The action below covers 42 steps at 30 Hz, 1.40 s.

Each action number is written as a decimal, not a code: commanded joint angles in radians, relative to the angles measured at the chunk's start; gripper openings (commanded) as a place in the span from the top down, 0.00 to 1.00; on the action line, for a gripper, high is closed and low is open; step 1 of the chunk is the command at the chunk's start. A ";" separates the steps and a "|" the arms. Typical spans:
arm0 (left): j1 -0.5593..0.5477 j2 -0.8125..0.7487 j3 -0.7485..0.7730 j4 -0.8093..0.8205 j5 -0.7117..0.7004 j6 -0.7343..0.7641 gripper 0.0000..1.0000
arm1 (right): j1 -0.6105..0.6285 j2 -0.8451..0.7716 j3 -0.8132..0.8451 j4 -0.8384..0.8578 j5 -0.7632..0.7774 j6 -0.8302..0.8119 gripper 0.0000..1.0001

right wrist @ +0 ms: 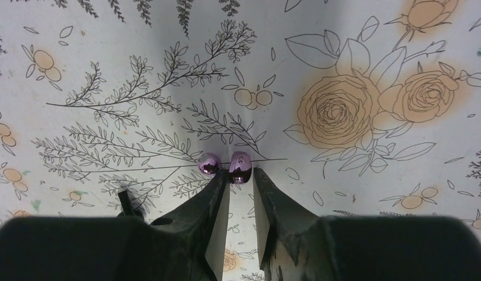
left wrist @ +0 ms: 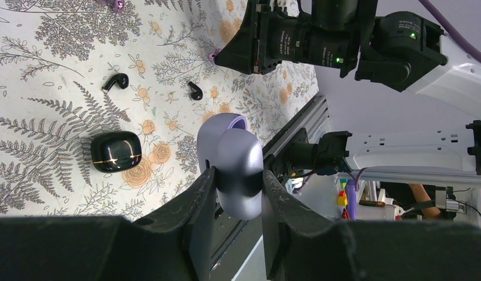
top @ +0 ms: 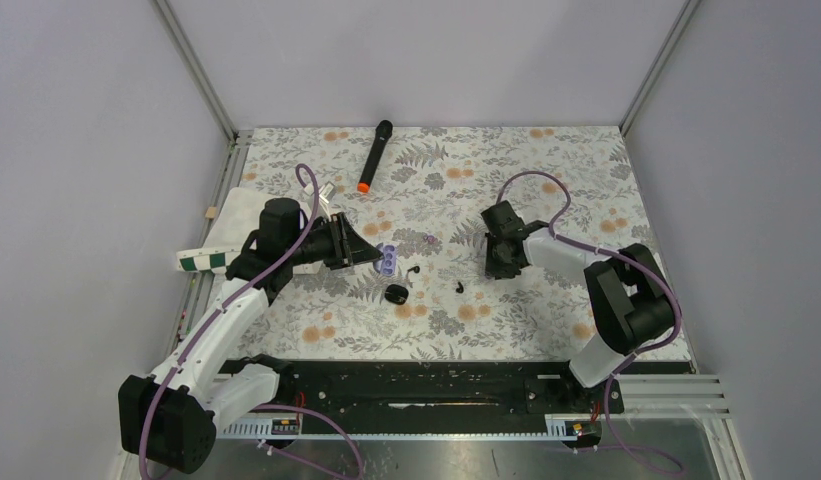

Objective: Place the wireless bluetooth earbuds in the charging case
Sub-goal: Pick up the right earbud from the center of the board.

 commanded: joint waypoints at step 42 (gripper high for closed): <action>-0.133 0.023 0.082 -0.002 -0.187 0.056 1.00 | 0.309 -0.281 0.632 -0.658 -0.059 -0.127 1.00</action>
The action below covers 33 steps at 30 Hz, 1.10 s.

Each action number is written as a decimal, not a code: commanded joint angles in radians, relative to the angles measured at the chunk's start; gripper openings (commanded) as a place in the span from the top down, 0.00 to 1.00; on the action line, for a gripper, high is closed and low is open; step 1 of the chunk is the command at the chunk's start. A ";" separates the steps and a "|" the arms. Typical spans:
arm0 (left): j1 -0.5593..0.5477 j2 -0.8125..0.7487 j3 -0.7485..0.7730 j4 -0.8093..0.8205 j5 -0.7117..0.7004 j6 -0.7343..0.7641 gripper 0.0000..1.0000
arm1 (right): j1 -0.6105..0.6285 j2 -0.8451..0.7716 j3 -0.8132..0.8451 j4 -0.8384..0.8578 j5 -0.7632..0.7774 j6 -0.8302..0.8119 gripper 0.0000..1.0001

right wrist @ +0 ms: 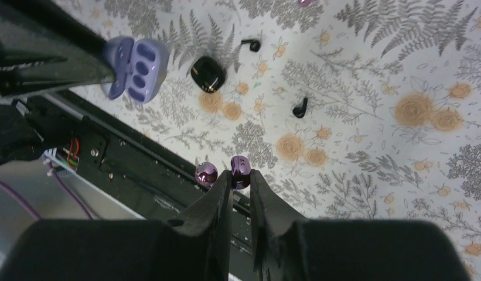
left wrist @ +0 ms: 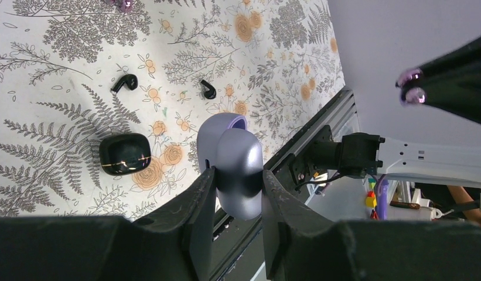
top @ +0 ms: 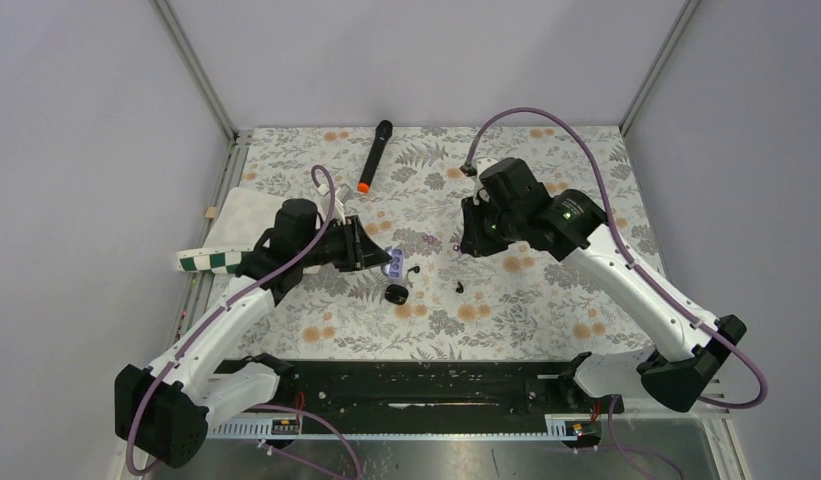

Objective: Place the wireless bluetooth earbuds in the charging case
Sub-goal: Pick up the right earbud from the center of the board, then place the right earbud at the center of the board.

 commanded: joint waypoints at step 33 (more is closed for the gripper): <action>-0.146 0.075 0.026 0.063 -0.240 -0.063 1.00 | 0.222 0.483 0.224 0.005 0.066 0.134 1.00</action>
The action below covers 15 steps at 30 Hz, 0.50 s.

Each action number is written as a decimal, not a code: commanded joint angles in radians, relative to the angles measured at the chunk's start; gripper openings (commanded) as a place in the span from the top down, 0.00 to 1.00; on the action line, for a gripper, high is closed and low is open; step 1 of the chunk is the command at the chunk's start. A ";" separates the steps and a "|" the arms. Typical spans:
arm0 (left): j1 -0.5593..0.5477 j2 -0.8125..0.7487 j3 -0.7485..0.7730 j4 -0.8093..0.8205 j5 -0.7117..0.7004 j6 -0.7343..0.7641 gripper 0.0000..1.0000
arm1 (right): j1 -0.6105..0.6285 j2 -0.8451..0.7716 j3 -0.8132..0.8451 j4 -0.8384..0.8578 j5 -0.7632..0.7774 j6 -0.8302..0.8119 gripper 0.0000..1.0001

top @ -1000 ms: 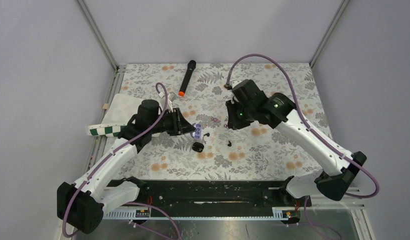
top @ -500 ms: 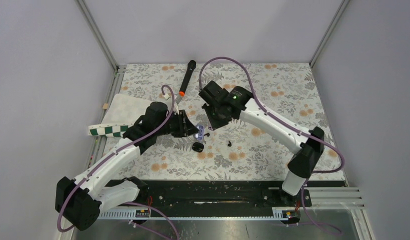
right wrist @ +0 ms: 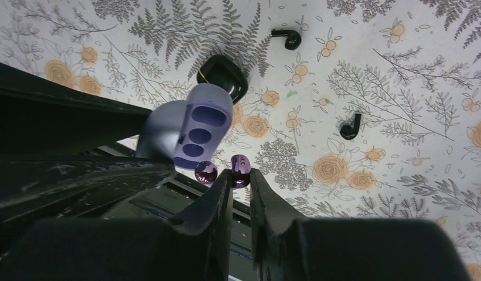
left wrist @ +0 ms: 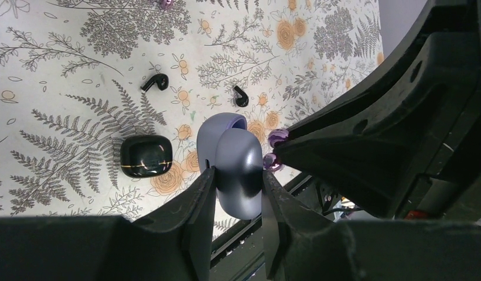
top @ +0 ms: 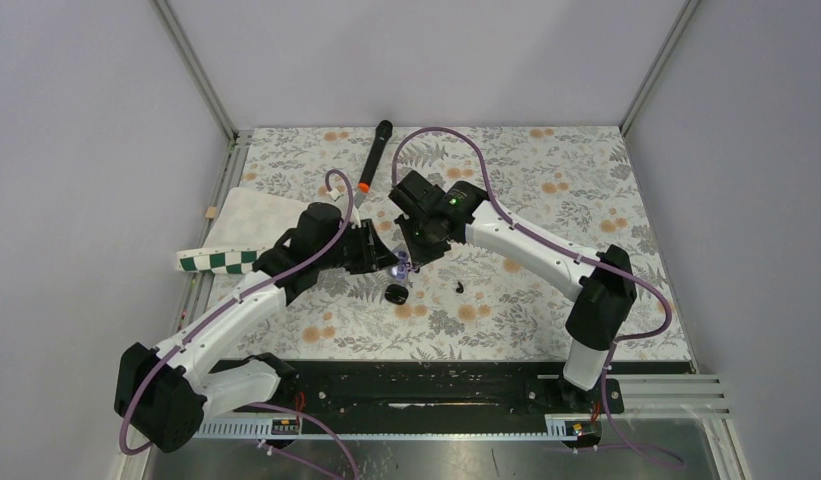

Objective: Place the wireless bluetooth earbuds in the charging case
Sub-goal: Place the right earbud at the center of the board.

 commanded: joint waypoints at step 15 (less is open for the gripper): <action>-0.004 -0.002 0.004 0.076 0.027 -0.026 1.00 | 0.011 0.041 0.022 0.032 0.004 0.018 1.00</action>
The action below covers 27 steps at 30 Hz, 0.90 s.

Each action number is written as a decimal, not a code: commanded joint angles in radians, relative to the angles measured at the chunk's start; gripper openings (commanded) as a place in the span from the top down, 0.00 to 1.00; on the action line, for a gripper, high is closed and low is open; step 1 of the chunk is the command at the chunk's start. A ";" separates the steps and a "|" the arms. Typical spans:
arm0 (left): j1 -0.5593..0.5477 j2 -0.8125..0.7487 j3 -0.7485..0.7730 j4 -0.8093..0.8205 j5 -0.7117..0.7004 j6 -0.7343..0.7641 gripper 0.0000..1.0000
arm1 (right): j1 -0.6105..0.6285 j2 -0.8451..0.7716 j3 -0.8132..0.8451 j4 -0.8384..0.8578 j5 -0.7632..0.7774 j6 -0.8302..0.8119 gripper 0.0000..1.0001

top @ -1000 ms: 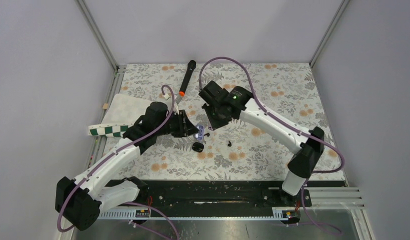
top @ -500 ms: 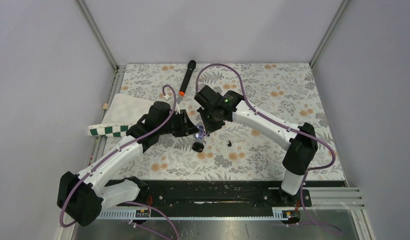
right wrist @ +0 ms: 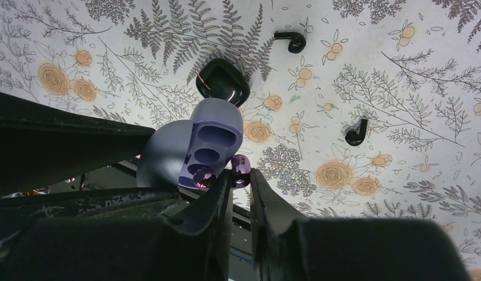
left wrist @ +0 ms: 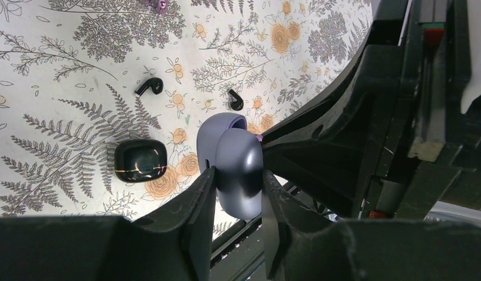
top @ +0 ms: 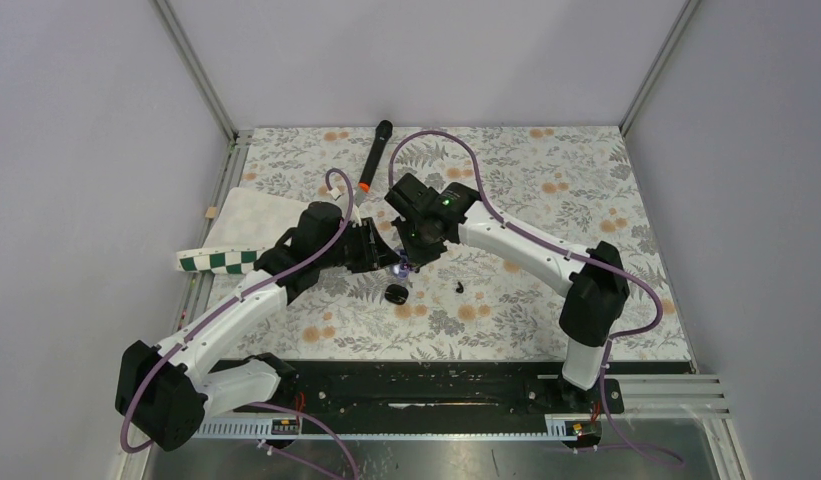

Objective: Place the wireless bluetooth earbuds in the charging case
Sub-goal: Place the right earbud at the center of the board.

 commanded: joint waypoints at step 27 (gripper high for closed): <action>-0.004 -0.038 0.000 -0.008 0.004 0.099 1.00 | 0.010 0.023 0.109 -0.070 0.069 -0.022 1.00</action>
